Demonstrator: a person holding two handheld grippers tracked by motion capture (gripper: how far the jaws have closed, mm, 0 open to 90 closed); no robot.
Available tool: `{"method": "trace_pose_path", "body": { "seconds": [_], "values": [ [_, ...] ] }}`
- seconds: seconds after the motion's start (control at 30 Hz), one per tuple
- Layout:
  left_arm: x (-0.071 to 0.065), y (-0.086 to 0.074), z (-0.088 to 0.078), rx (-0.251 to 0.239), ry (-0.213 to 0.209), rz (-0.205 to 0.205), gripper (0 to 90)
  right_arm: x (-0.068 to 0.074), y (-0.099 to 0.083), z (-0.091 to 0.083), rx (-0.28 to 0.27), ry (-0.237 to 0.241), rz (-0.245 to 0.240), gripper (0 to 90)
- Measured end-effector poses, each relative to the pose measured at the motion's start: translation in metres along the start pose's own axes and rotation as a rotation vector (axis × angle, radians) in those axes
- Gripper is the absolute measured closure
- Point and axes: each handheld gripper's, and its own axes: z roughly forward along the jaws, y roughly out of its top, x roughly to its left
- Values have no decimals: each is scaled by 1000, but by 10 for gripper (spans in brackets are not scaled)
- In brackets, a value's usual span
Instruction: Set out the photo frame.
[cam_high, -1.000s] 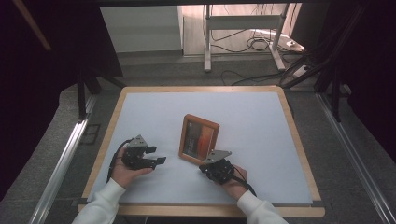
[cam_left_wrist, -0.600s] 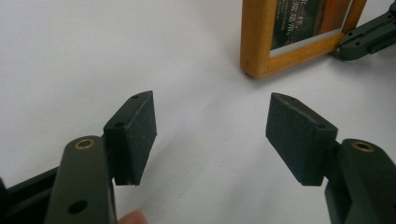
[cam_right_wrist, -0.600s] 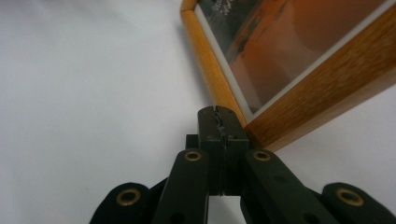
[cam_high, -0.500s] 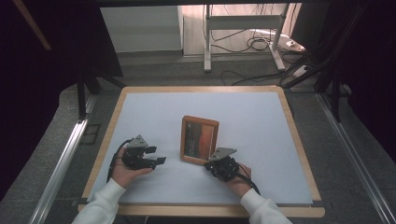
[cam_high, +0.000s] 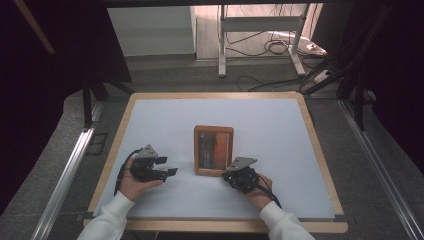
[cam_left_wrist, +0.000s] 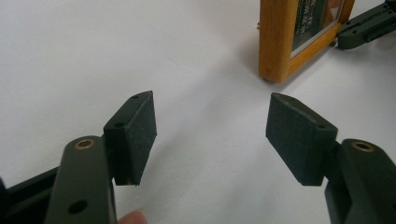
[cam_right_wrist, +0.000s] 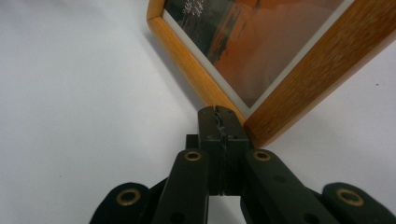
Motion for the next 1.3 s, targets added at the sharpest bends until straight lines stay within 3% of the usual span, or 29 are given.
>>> {"method": "trace_pose_path", "body": {
  "seconds": [0.33,0.5,0.73,0.8,0.9,0.93,0.97,1.0,1.07,1.3],
  "values": [
    [-1,0,-1,-5,2,2,333,-1,-1,-10,-36,1,22,900],
    [-1,0,-1,-6,1,2,333,-6,-7,-35,-87,-19,33,900],
    [-3,0,-2,-6,8,7,333,-34,-37,-73,-140,-50,131,856],
    [-4,0,-2,-10,16,11,333,-41,-47,-83,-144,-64,155,789],
    [-5,0,-3,-14,22,14,333,-48,-62,-96,-157,-108,202,533],
    [-6,0,-2,-16,27,16,333,-48,-62,-96,-157,-108,202,533],
    [-6,0,-2,-15,30,17,332,-51,-72,-103,-168,-127,233,427],
    [-7,0,-1,-16,32,18,332,-51,-72,-103,-168,-127,233,427],
    [-9,-1,-1,-18,38,19,327,-57,-84,-111,-170,-119,283,356],
    [-14,-5,-2,-25,55,17,319,-64,-93,-118,-181,-149,319,285]
  ]
}}
